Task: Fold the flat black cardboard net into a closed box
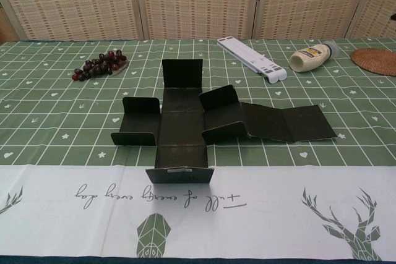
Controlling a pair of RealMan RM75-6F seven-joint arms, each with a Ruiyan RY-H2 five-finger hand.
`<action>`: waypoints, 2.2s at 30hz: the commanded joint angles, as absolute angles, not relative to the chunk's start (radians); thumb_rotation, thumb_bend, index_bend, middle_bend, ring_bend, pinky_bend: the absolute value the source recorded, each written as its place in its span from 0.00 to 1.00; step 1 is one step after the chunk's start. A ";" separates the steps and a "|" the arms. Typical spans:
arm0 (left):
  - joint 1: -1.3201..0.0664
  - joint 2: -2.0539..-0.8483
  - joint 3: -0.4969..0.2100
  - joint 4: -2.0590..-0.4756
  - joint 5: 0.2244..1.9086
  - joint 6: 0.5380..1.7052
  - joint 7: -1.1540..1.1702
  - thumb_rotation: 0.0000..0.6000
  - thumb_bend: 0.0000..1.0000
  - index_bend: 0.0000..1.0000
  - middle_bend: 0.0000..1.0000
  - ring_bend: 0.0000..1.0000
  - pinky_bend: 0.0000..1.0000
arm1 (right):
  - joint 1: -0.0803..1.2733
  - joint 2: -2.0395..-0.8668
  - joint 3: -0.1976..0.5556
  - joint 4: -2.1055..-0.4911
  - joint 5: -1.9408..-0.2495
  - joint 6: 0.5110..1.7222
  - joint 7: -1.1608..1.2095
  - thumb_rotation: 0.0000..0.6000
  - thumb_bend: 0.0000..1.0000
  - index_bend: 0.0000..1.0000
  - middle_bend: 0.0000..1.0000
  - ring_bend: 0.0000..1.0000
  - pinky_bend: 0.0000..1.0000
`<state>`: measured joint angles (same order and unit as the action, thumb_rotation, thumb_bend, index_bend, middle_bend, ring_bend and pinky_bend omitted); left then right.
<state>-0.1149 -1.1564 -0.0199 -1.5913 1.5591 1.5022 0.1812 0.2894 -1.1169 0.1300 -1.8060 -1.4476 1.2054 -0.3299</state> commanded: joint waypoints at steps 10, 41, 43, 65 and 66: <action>-0.105 -1.147 -0.010 -1.578 1.568 1.508 0.153 1.00 0.11 0.07 0.05 0.12 0.19 | 0.600 -1.321 0.222 -1.811 -0.963 0.895 -0.563 1.00 0.13 0.00 0.00 0.71 0.92; -0.118 -1.141 0.008 -1.559 1.578 1.465 0.116 1.00 0.11 0.07 0.05 0.12 0.19 | 0.997 -1.600 0.174 -1.476 -0.293 0.891 -0.843 1.00 0.14 0.00 0.04 0.71 0.92; -0.118 -1.141 0.008 -1.559 1.577 1.465 0.115 1.00 0.11 0.07 0.05 0.12 0.19 | 1.010 -1.608 0.171 -1.462 -0.276 0.886 -0.848 1.00 0.15 0.00 0.05 0.71 0.92; -0.216 -1.217 -0.062 -1.489 1.601 1.424 0.068 1.00 0.11 0.23 0.12 0.23 0.27 | 1.056 -1.639 0.148 -1.396 -0.373 0.877 -0.782 1.00 0.35 0.25 0.29 0.76 0.92; -0.233 -1.234 -0.071 -1.471 1.609 1.419 0.058 1.00 0.11 0.27 0.16 0.27 0.31 | 1.051 -1.637 0.147 -1.396 -0.389 0.877 -0.769 1.00 0.35 0.26 0.29 0.77 0.92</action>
